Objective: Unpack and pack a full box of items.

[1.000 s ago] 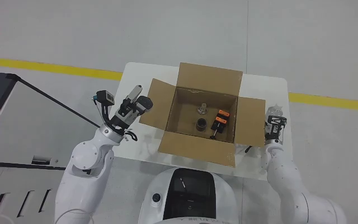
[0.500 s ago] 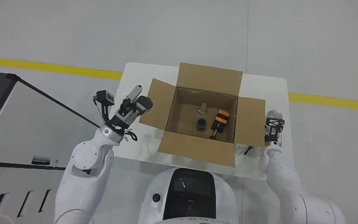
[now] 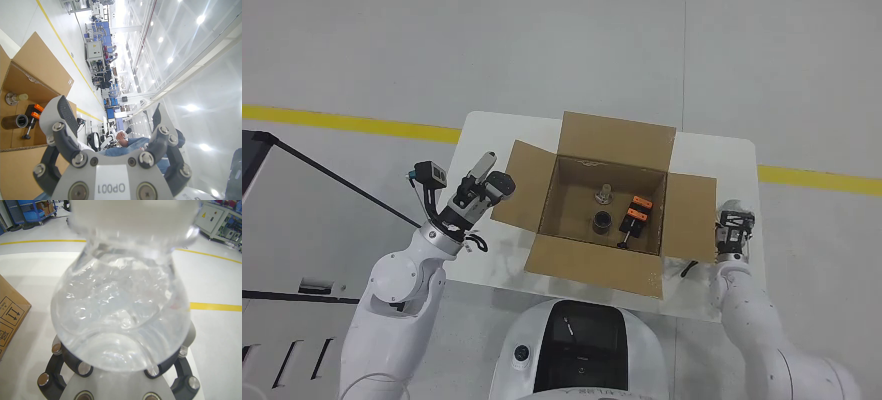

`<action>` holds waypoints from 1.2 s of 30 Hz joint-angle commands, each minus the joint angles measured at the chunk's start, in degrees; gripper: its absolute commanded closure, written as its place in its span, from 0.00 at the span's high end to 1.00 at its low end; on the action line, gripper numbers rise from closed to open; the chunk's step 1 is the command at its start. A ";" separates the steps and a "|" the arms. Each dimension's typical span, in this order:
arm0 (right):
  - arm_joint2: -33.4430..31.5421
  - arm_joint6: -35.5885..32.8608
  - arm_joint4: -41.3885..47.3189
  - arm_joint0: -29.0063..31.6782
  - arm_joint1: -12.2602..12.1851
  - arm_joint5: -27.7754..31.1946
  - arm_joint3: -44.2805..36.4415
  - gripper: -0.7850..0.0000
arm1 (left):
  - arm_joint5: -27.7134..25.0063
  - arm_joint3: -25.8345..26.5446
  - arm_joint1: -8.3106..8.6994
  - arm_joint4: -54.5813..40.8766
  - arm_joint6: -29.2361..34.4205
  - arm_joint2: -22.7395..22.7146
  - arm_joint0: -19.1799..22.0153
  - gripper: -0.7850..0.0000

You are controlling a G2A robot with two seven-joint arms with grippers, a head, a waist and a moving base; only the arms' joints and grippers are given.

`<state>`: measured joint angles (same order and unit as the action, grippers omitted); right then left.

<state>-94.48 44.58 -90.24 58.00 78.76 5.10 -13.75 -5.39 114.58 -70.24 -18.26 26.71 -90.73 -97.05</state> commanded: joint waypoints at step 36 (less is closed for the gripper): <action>-11.10 -17.27 14.44 34.94 -4.99 11.27 -76.25 1.00 | 0.00 0.00 0.00 0.00 0.00 0.00 0.00 1.00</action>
<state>-105.45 31.84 -76.60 92.95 73.86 15.35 -86.96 -5.39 114.58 -70.24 -18.26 26.71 -90.73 -97.05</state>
